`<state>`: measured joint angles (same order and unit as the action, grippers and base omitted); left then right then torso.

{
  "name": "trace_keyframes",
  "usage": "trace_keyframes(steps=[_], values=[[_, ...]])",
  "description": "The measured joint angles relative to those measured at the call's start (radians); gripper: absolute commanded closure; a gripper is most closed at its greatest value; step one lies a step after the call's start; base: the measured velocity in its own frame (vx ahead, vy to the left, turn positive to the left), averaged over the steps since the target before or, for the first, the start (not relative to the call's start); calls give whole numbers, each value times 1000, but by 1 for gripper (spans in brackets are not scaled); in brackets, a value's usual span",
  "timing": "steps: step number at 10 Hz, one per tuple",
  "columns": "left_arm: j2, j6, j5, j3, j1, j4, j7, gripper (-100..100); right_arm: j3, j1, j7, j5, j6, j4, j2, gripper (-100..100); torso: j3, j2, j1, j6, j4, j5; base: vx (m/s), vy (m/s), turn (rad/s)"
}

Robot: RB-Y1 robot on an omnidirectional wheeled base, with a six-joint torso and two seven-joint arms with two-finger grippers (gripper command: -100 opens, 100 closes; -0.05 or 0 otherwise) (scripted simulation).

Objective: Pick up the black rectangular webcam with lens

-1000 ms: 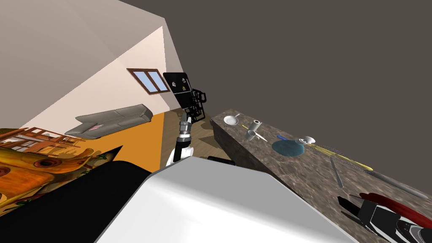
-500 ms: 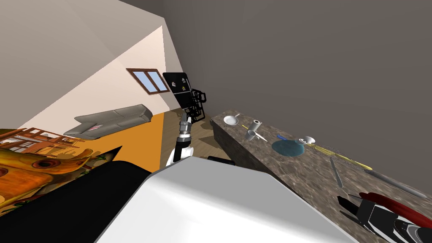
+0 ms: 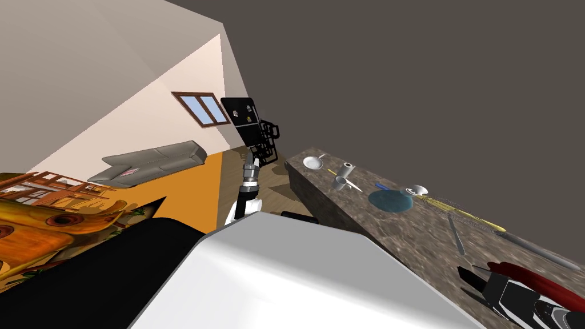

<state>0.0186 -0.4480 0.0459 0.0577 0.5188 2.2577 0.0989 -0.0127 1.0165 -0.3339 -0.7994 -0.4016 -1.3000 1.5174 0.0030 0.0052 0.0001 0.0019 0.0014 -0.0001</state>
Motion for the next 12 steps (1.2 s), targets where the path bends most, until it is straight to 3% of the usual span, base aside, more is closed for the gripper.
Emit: trace_keyframes(steps=[2, 3, 7, 8, 9, 10, 12], values=[[0, 0, 0, 0, 0, 0, 0, 0, 22, -1, -10, -9, 27, -6, -35, -100, 0, 1, 0, 0, 0, 0, -11, -12, 33], [0, 0, 0, 0, 0, 0, 0, 0, 23, -2, -12, -10, 27, -5, -37, 100, 0, 0, -1, 0, 0, 0, 0, 0, 0], [0, 0, 0, 0, 0, 0, 0, 0, 18, -5, -12, -9, 33, -1, -33, 100, 0, 1, -2, 2, -1, -7, -2, -1, 4], [0, 0, 0, 0, 0, 0, 0, 0, 18, -5, -12, -9, 33, -1, -33, 0, 0, 1, -2, 2, -1, -7, 0, 0, 0], [0, 0, 0, 0, 0, 0, 0, 0, 18, -5, -12, -9, 33, -1, -33, 100, 0, 1, -2, 2, -1, -7, 8, 0, 9], [0, 0, 0, 0, 0, 0, 0, 0, 32, -15, -12, -13, 37, 3, -42, 100, 0, 1, -2, 3, -2, -10, 18, 22, -65], [0, 0, 0, 0, 0, 0, 0, 0, -8, 13, -7, 1, 10, -6, -6, 100, -1, 0, -1, 4, -2, -10, 18, 21, -53]])
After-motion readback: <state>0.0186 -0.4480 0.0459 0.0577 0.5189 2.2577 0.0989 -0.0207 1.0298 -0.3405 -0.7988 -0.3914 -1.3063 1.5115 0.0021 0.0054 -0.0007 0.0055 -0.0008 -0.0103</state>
